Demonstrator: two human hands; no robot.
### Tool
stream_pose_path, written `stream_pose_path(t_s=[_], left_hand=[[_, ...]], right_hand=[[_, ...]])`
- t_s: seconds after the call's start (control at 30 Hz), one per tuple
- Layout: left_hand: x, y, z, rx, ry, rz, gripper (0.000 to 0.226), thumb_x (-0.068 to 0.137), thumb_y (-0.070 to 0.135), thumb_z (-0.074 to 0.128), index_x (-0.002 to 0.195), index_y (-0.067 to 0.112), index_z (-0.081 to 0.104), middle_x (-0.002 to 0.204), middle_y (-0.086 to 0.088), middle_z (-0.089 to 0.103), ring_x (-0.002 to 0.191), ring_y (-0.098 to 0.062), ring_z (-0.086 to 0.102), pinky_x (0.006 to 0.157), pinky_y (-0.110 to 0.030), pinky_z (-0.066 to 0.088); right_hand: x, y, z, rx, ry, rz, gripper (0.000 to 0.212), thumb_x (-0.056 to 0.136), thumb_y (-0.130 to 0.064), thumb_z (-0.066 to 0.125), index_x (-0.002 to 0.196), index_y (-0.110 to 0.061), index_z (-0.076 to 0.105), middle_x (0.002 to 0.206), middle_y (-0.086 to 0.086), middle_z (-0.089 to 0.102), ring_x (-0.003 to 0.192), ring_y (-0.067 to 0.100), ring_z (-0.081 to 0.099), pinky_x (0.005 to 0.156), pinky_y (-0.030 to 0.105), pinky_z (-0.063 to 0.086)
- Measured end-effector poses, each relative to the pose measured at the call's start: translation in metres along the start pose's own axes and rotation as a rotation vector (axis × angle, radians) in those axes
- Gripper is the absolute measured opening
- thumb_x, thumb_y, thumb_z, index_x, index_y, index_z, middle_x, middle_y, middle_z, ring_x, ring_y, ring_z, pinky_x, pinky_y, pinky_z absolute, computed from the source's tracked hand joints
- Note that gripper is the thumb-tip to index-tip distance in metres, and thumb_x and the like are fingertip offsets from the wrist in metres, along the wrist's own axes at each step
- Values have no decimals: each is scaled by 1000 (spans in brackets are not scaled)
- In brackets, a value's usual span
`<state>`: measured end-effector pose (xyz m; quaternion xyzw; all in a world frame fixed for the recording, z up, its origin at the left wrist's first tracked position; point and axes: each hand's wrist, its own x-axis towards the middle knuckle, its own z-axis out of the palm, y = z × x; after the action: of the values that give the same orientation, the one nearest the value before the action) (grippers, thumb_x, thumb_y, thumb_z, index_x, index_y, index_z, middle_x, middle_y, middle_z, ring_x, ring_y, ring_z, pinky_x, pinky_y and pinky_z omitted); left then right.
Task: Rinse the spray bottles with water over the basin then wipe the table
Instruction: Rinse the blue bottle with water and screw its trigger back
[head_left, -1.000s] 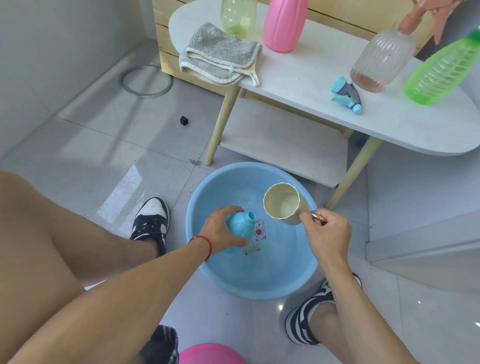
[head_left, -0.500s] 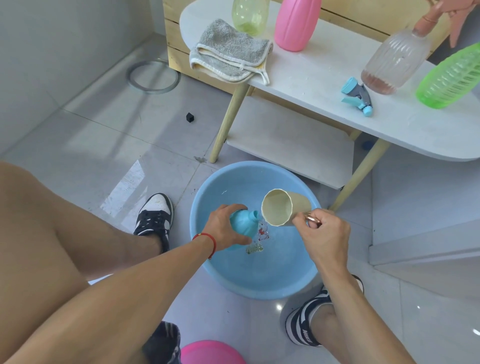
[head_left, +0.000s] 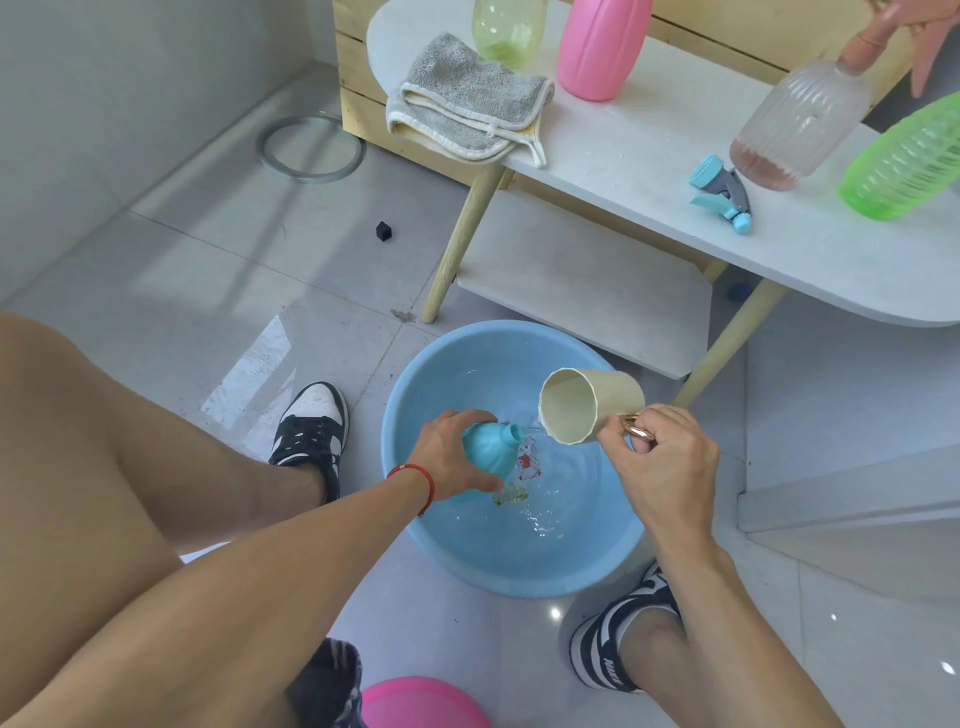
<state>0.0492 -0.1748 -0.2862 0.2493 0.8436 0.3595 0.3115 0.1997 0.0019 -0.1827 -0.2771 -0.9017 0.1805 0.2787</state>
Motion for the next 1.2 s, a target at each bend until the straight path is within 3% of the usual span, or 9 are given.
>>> stream_pose_path(t_s=[0.17,0.57,0.87,1.2], left_hand=[[0,0,1,7,-4,3,84,54,42,96,129,40,59,119,4,53,115,-21,51,98,-38,49],[-1,-2,2,13,-18,2,82,53,42,96,127,42,61,116,4,55,114,-23,52,96,-39,50],[-1,-2,4,18,-46,-6,84,51,45,94,127,44,60,116,5,54,115,-22,51,97,-42,51],[0,-4,5,25,-72,-15,88,50,50,94,129,44,58,117,6,54,114,-21,51,96,-42,53]], right_hand=[[0,1,0,-32,40,-44,48,75,-1,77,54,-13,35,53,2,44,64,22,45,56,31,34],[1,3,1,-71,122,-226,43,78,1,74,54,-10,40,55,5,46,70,27,54,65,21,34],[1,3,-1,-150,157,-445,33,83,3,70,58,-7,50,57,3,47,72,32,58,70,31,50],[2,2,0,-199,179,-608,34,87,2,64,59,-9,49,59,5,45,72,33,59,77,38,56]])
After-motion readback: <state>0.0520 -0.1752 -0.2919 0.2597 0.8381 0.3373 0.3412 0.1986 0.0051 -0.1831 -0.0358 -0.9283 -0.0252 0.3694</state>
